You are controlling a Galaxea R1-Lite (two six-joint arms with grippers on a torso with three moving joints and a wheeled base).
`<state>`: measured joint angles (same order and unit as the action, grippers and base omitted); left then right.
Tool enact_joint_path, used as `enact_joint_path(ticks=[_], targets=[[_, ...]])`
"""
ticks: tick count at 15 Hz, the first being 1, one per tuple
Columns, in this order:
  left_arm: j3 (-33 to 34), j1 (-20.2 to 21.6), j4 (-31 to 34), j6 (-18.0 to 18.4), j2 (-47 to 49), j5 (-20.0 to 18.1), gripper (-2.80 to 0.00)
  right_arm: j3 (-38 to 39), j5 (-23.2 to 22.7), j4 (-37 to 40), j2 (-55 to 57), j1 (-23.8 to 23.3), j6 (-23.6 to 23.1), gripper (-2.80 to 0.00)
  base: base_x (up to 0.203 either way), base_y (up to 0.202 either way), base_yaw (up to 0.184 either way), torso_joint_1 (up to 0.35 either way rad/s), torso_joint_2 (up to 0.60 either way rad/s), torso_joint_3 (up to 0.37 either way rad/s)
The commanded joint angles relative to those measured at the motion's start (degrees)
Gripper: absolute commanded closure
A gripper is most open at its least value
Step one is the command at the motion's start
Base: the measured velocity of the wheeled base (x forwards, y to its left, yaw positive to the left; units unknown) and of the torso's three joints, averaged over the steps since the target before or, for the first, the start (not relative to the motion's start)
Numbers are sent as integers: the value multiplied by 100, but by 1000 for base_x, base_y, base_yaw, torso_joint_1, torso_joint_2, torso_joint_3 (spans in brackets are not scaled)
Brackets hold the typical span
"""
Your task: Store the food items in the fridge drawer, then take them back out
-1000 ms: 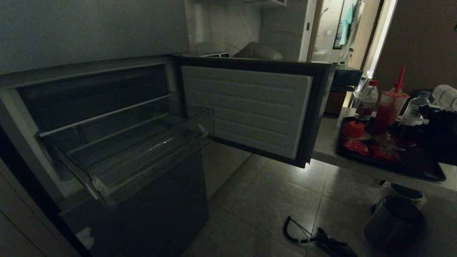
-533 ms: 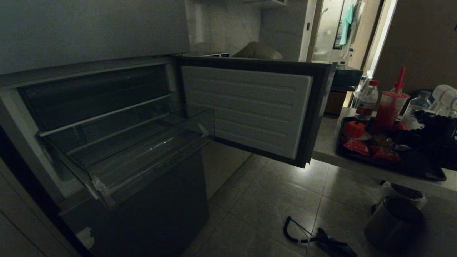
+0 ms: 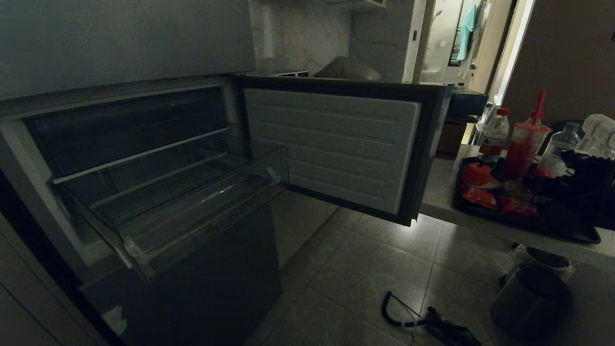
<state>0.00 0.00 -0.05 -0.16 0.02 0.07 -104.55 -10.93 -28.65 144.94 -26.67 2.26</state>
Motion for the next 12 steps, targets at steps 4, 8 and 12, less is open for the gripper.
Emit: enact_joint_path(ticks=[4,8,12], targets=[[0,0,5,7,-2,1,0,1571,-18,-57,-1654,74,13,0,0,0,0,0,0,0],[0,0,5,25,2,1,0,3016,26,-414,-3120,324,3,0,0,0,0,0,0,0],[0,0,5,25,6,1,0,4916,81,-481,-4987,775,-42,0,0,0,0,0,0,0]])
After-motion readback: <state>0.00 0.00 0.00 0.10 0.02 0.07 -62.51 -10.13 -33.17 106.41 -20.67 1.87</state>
